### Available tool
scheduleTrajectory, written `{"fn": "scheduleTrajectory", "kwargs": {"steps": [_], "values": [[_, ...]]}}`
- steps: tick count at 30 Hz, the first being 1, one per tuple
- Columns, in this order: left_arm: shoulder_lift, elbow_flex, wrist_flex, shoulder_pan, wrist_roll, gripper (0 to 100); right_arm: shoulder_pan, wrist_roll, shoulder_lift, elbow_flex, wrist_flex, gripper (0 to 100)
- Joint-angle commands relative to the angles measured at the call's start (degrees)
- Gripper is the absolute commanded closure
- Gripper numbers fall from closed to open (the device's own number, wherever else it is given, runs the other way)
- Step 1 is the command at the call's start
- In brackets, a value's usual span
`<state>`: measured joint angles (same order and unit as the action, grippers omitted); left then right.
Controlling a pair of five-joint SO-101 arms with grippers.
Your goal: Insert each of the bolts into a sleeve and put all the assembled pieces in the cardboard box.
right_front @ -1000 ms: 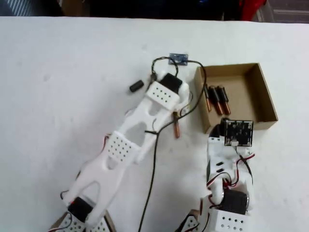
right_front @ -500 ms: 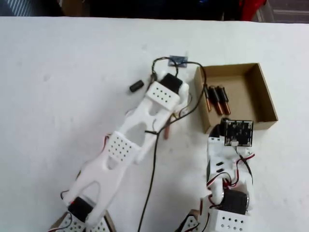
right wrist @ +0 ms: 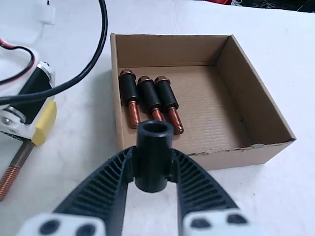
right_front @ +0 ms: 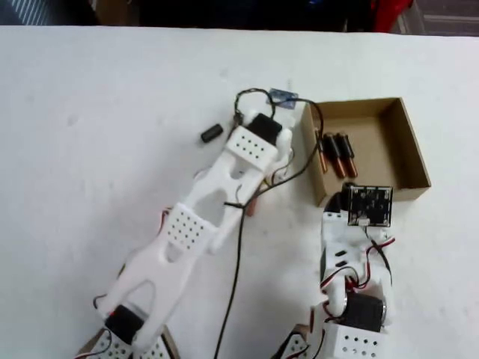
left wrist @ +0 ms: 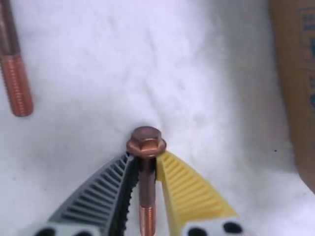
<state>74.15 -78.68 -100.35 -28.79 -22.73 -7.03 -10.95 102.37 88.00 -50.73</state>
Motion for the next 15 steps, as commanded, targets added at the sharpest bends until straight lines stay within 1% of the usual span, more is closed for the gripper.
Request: {"fn": "scheduleTrajectory", "kwargs": {"steps": [1, 7, 13, 15], "values": [[0.8, -0.3, -1.6, 2.6, 0.8, 97, -0.6, 0.4, 0.7, -0.4, 1.5, 98.1], [-3.6, 0.3, -2.2, 6.6, 0.8, 97, -0.5, 0.4, 0.7, -0.4, 1.5, 98.1], [-8.8, 0.3, -2.3, 6.5, 0.8, 97, -0.4, 0.4, 0.7, 1.7, 4.0, 98.1], [-10.3, 0.4, -2.3, 6.6, 3.0, 97, -0.4, 0.4, 0.7, 2.5, 5.5, 98.1]]}}
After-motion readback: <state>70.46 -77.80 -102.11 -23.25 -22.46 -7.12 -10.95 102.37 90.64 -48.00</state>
